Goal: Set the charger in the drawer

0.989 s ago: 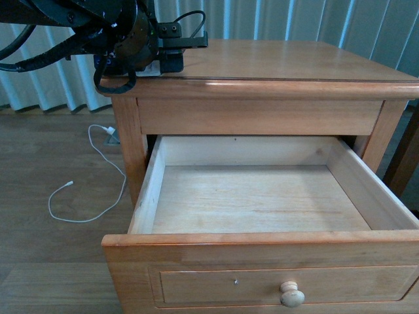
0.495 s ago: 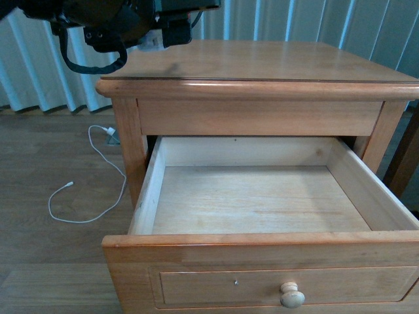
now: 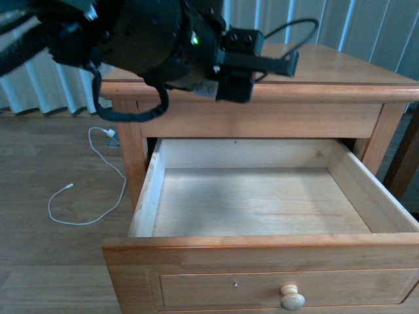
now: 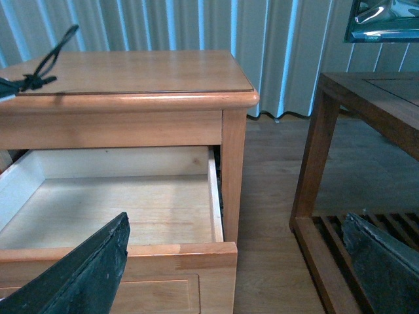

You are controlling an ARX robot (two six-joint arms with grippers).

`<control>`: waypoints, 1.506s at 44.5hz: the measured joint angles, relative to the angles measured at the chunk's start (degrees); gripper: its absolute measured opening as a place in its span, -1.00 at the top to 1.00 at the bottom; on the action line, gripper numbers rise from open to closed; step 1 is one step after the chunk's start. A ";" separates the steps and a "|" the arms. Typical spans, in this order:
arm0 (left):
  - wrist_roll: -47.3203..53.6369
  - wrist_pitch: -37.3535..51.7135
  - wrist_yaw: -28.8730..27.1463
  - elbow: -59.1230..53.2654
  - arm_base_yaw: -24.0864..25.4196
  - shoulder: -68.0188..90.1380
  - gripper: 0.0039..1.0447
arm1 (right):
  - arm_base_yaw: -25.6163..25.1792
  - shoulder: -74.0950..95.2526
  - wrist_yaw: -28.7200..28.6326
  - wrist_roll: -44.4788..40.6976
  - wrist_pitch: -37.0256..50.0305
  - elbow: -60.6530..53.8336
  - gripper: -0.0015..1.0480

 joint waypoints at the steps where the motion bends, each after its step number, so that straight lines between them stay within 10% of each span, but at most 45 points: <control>1: 0.26 -0.20 0.50 0.20 -0.33 0.68 0.25 | 0.00 0.00 0.00 0.00 0.00 0.02 -0.84; 30: 1.81 -5.05 -1.29 14.29 -3.61 25.24 0.24 | 0.00 0.00 0.00 0.00 0.00 0.02 -0.84; 46: 0.83 0.44 -10.93 10.54 -2.51 22.03 -0.92 | 0.00 0.00 0.00 0.00 0.00 0.00 -0.84; 67: -3.30 7.30 -27.04 -17.90 4.72 -19.08 -0.89 | 0.00 0.00 0.00 0.00 0.00 0.00 -0.84</control>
